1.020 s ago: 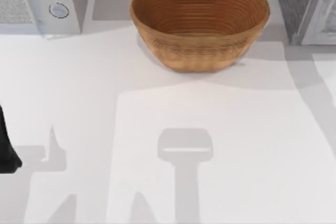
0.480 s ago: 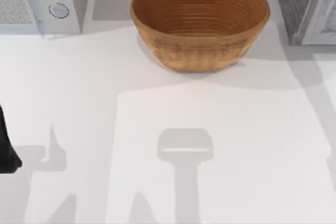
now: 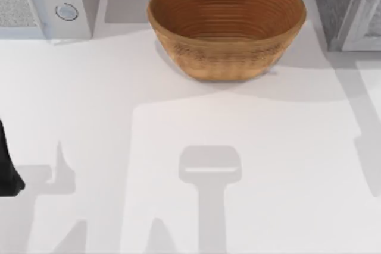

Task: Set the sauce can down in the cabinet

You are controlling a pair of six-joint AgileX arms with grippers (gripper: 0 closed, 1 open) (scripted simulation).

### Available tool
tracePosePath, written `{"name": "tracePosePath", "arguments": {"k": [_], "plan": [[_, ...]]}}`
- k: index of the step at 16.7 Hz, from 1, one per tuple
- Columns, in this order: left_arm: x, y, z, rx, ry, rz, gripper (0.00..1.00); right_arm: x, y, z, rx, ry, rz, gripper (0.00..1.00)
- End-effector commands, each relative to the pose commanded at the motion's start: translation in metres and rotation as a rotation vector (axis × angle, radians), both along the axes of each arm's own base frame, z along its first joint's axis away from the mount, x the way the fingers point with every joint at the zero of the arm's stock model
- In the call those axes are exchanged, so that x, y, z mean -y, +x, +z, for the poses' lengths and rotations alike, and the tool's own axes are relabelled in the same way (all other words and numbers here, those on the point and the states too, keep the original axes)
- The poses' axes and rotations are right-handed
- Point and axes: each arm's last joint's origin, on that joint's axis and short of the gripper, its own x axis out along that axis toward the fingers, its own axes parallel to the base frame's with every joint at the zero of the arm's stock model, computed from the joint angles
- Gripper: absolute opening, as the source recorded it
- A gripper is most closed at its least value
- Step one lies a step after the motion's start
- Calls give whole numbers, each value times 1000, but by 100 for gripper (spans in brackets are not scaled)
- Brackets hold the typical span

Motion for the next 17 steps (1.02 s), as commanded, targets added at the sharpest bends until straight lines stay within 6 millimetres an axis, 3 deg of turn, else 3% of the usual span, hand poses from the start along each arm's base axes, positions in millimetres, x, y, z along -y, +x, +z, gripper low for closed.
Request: {"name": "tracePosePath", "arguments": {"k": [4,17], "plan": [[0,0,0,0,0,0,100,0,0,0,0,0,1,0],[0,0,0,0,0,0,100,0,0,0,0,0,1,98]]}}
